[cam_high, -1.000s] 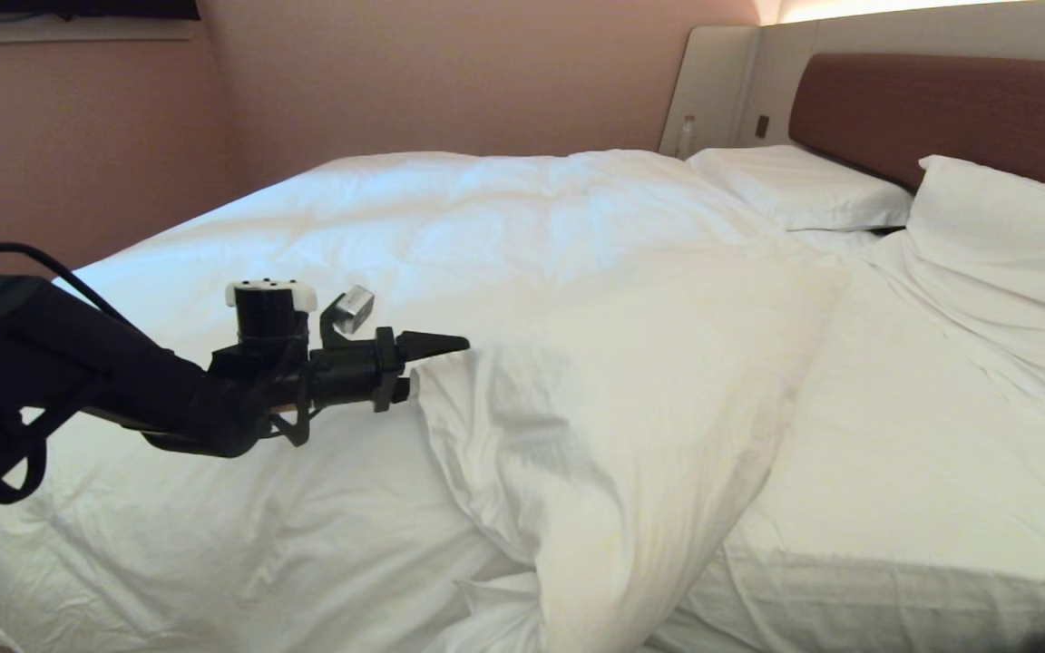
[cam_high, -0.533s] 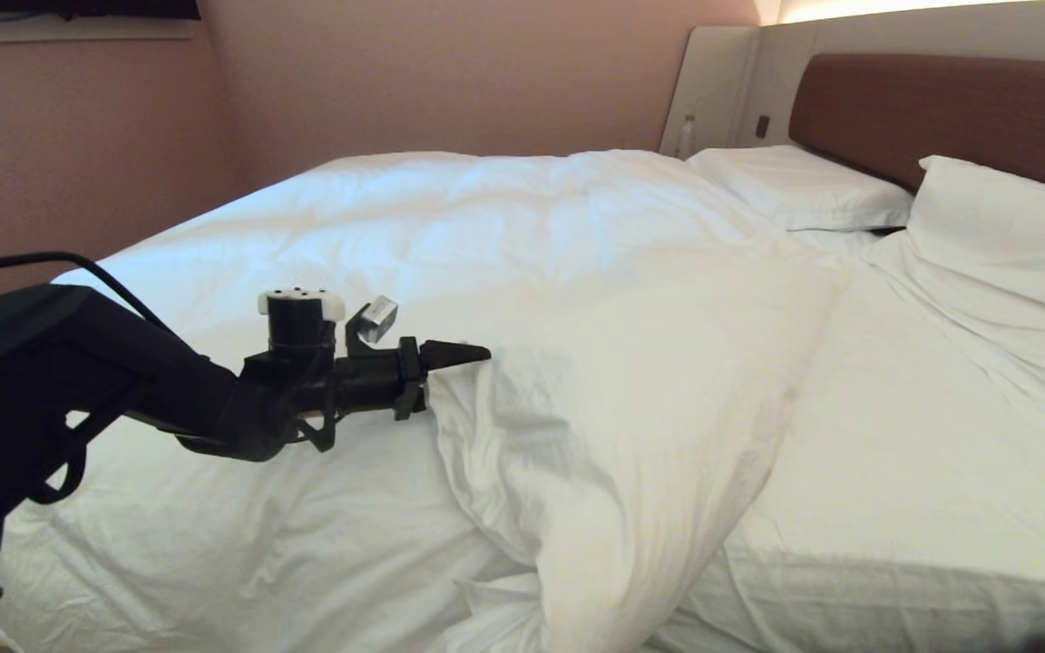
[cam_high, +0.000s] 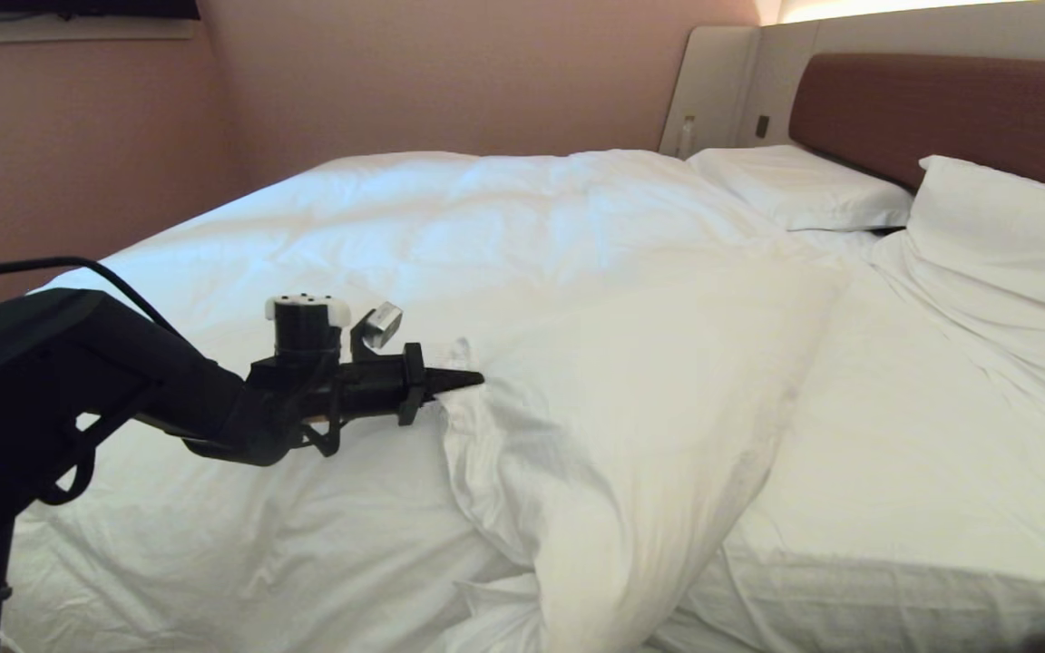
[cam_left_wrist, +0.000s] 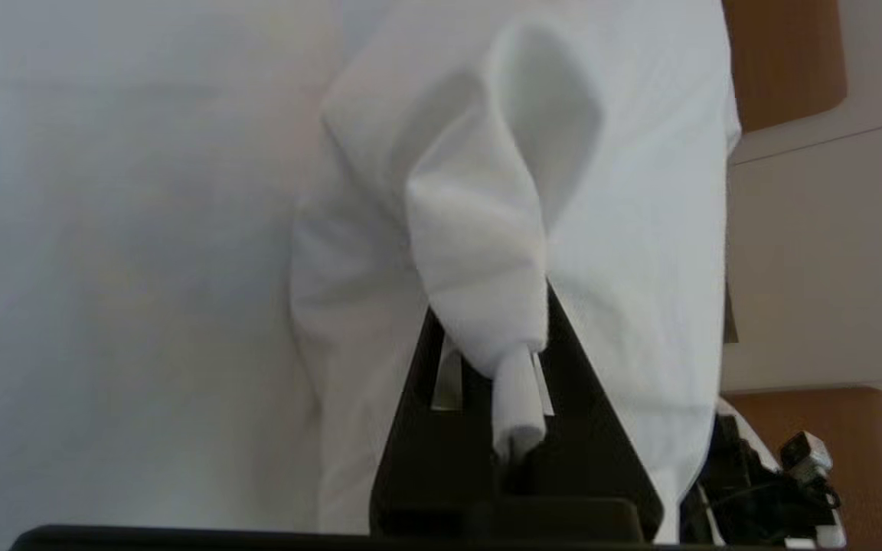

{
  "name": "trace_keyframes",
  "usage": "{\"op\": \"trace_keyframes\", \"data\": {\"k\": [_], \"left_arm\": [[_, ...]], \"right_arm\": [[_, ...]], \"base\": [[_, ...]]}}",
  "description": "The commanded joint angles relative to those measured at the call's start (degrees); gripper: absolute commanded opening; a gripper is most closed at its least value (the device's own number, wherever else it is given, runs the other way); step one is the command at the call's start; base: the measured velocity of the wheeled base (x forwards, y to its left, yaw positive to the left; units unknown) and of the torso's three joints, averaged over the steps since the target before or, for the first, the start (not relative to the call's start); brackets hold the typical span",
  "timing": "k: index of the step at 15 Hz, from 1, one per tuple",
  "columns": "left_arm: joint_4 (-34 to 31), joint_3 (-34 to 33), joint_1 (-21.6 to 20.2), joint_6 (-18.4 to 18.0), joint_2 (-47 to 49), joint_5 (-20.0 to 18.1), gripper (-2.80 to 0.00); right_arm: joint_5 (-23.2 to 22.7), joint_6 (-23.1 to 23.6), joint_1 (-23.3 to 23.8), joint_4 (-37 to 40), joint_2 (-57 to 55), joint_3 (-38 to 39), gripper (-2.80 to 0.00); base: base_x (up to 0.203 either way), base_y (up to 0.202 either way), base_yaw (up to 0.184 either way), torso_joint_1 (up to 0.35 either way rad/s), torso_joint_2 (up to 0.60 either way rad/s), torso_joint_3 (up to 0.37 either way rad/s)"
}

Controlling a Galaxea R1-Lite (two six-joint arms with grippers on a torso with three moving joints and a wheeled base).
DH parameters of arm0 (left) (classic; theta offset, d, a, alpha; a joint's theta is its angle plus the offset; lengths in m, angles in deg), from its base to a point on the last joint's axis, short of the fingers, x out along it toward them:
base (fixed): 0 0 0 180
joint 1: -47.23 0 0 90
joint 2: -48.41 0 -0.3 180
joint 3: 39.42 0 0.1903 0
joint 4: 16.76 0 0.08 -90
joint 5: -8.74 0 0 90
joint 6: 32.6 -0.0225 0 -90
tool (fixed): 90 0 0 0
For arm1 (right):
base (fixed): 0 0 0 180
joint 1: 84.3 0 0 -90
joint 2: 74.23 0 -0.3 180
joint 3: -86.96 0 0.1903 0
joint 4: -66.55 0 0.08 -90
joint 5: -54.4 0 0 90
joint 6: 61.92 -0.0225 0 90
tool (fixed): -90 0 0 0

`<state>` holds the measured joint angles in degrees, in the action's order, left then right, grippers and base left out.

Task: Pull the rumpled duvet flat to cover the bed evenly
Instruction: Flatten the corners of the folded blanket

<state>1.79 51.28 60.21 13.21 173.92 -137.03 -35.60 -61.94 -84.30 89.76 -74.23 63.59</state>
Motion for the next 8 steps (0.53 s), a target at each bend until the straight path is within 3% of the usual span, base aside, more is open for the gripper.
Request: {"op": "trace_keyframes", "data": {"k": [1, 4, 8], "left_arm": [[0.26, -0.51, 0.57, 0.30, -1.73, -0.26, -2.80], [0.26, -3.36, 3.56, 0.50, -6.75, -0.36, -2.80], [0.26, -10.42, 13.86, 0.47, -13.18, -0.62, -2.80]], "right_arm": [[0.00, 0.02, 0.00, -0.02, 0.00, 0.00, -2.80], [0.00, 0.02, 0.00, -0.02, 0.00, 0.00, -2.80], [0.00, 0.02, 0.00, -0.02, 0.00, 0.00, -2.80]], "base": [[0.000, 0.000, 0.000, 0.000, 0.00, 0.000], [0.000, 0.000, 0.000, 0.000, 0.00, 0.000], [0.000, 0.000, 0.000, 0.000, 0.00, 0.000]]}}
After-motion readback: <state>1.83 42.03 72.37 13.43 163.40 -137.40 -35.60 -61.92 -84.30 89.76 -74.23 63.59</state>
